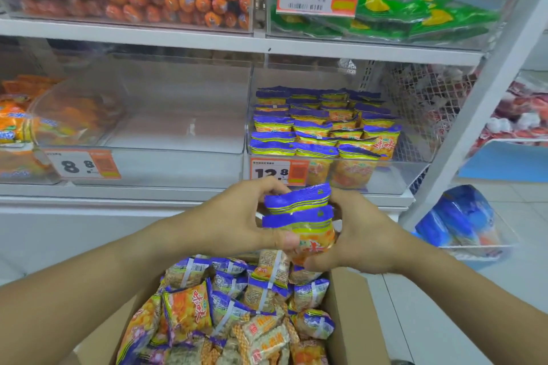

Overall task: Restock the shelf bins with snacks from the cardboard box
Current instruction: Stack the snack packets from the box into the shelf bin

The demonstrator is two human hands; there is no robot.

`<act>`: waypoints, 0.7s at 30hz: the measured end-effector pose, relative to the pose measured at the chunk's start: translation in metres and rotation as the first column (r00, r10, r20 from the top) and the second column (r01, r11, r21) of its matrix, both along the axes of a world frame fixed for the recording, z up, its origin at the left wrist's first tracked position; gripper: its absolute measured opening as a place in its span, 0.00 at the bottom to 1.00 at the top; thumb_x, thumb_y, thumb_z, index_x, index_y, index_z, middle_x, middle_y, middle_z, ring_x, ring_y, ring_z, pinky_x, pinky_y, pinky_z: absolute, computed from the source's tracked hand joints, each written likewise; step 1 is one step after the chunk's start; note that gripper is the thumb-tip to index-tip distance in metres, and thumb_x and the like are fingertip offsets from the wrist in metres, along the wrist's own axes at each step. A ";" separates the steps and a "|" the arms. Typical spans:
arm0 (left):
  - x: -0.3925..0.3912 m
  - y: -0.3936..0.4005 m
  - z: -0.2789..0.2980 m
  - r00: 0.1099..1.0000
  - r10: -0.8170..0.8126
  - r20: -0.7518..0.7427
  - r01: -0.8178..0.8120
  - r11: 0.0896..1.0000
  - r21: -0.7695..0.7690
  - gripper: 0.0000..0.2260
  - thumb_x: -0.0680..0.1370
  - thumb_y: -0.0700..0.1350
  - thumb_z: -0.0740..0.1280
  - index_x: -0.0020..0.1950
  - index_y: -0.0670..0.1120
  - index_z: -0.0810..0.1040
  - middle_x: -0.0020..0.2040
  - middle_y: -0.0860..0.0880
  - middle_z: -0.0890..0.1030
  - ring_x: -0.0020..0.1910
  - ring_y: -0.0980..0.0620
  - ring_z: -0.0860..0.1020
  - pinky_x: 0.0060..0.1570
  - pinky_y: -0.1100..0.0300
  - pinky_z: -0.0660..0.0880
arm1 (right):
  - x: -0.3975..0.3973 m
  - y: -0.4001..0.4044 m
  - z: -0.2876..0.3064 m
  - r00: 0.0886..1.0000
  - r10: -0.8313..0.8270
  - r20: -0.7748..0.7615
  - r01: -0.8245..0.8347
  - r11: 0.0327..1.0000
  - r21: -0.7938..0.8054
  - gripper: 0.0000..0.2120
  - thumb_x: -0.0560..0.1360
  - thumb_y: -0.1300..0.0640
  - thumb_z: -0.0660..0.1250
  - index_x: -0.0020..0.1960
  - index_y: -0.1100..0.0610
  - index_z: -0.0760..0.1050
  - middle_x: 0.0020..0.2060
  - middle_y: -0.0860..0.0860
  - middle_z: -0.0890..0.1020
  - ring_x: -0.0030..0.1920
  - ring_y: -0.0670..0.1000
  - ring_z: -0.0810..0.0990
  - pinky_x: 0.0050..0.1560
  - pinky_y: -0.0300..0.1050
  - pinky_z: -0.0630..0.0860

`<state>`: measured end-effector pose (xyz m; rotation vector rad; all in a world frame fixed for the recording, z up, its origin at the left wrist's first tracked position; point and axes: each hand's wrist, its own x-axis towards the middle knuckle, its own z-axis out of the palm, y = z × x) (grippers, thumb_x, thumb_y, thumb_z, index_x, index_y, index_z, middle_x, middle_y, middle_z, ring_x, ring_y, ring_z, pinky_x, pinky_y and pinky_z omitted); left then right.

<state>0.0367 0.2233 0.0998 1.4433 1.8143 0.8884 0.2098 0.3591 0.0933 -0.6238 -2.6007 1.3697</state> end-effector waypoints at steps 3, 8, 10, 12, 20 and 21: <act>0.008 0.002 0.002 0.985 -0.082 -0.150 0.079 0.997 -0.025 0.34 0.64 0.60 0.81 0.66 0.58 0.71 0.59 0.63 0.79 0.57 0.64 0.78 0.59 0.56 0.77 | 0.007 0.007 -0.002 0.999 0.033 0.022 -0.035 0.994 0.105 0.33 0.56 0.60 0.84 0.57 0.46 0.79 0.49 0.43 0.85 0.49 0.48 0.83 0.49 0.49 0.82; 0.023 0.010 0.002 0.907 0.002 -0.422 0.016 0.999 0.040 0.44 0.58 0.68 0.79 0.70 0.56 0.69 0.57 0.65 0.74 0.58 0.62 0.74 0.61 0.61 0.73 | 0.014 0.010 -0.003 1.000 -0.016 -0.016 0.017 0.999 0.051 0.36 0.57 0.63 0.84 0.61 0.47 0.77 0.52 0.43 0.85 0.53 0.45 0.84 0.54 0.51 0.81; 0.022 0.014 -0.002 0.925 0.033 -0.380 0.004 0.995 0.097 0.39 0.60 0.67 0.79 0.66 0.57 0.71 0.55 0.63 0.77 0.54 0.62 0.77 0.57 0.59 0.76 | 0.018 0.014 -0.005 0.996 -0.079 -0.045 0.079 0.997 -0.007 0.40 0.56 0.65 0.84 0.63 0.48 0.74 0.52 0.43 0.85 0.53 0.44 0.83 0.55 0.49 0.81; 0.021 0.019 -0.004 0.979 0.014 -0.204 0.016 0.990 0.143 0.31 0.62 0.62 0.81 0.60 0.57 0.73 0.52 0.60 0.82 0.50 0.60 0.81 0.52 0.54 0.79 | 0.023 0.018 -0.005 0.990 -0.119 -0.078 0.115 0.992 -0.056 0.42 0.56 0.63 0.86 0.64 0.47 0.72 0.54 0.43 0.84 0.55 0.43 0.83 0.56 0.46 0.80; 0.020 0.084 0.026 0.972 0.122 -0.203 -0.048 0.941 0.334 0.29 0.59 0.63 0.79 0.54 0.53 0.76 0.47 0.56 0.83 0.47 0.55 0.82 0.49 0.50 0.79 | 0.038 0.060 0.007 0.921 -0.290 -0.259 0.344 0.919 0.194 0.43 0.52 0.41 0.85 0.64 0.45 0.74 0.57 0.34 0.79 0.58 0.32 0.76 0.61 0.27 0.70; 0.022 0.097 0.032 0.971 0.172 -0.167 -0.097 0.920 0.381 0.29 0.59 0.62 0.79 0.53 0.52 0.76 0.45 0.56 0.84 0.45 0.55 0.83 0.48 0.51 0.79 | 0.042 0.072 0.006 0.893 -0.334 -0.302 0.409 0.883 0.232 0.42 0.53 0.41 0.85 0.64 0.45 0.74 0.56 0.34 0.78 0.57 0.33 0.76 0.60 0.26 0.69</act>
